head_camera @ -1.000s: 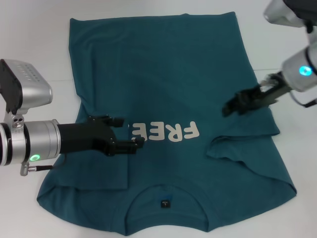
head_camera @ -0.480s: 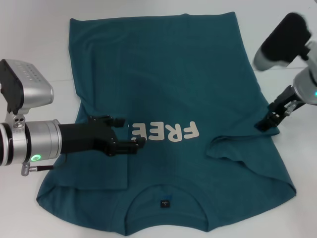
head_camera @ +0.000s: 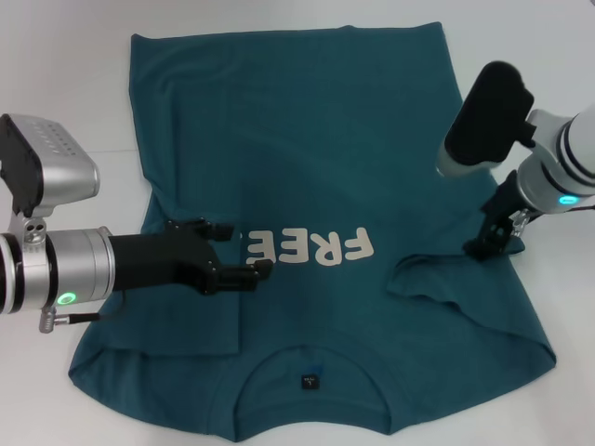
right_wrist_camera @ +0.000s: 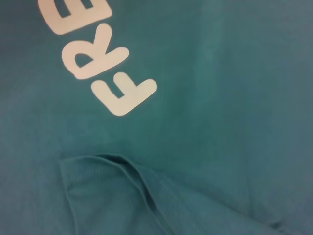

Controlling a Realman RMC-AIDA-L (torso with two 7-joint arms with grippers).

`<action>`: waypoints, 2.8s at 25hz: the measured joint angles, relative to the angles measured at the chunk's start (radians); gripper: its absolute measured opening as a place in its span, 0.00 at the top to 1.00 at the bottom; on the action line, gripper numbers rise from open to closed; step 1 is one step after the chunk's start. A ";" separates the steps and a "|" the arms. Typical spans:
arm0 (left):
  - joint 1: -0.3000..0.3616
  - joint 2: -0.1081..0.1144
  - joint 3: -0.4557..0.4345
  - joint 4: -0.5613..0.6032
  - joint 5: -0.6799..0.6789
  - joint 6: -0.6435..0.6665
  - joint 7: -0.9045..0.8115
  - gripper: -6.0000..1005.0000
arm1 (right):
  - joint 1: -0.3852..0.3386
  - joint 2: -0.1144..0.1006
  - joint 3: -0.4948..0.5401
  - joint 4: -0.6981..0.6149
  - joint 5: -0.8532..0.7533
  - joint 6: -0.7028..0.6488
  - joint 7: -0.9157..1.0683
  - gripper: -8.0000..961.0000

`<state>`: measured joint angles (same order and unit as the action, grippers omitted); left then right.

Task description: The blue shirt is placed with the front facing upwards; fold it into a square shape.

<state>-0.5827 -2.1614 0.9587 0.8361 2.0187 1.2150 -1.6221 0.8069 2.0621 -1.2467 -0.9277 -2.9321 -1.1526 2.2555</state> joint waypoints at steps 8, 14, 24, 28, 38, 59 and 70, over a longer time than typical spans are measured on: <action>0.001 0.000 0.000 0.000 0.000 0.000 -0.001 0.13 | -0.019 -0.003 -0.101 0.043 -0.001 0.078 0.031 0.29; -0.002 0.000 0.000 -0.003 0.000 0.000 -0.002 0.13 | -0.012 -0.022 -0.197 0.094 -0.002 0.161 0.121 0.29; -0.005 0.002 0.000 -0.008 0.000 -0.002 0.001 0.13 | 0.020 -0.033 -0.237 0.179 -0.002 0.258 0.194 0.29; -0.006 0.002 0.001 -0.006 0.000 -0.001 0.000 0.13 | 0.024 -0.037 -0.237 0.155 -0.002 0.259 0.220 0.29; -0.006 0.002 0.002 -0.008 0.000 -0.004 0.002 0.13 | 0.068 -0.041 -0.232 0.161 -0.002 0.301 0.257 0.29; -0.005 0.002 0.000 -0.009 0.000 -0.010 0.004 0.13 | -0.228 0.006 -0.130 -0.285 0.001 0.127 -0.032 0.30; -0.008 0.002 0.000 -0.009 0.000 -0.008 -0.003 0.13 | -0.304 0.024 -0.132 -0.326 0.000 0.101 -0.151 0.29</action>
<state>-0.5905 -2.1598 0.9588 0.8274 2.0186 1.2071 -1.6251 0.5030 2.0860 -1.3785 -1.2534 -2.9318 -1.0514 2.1050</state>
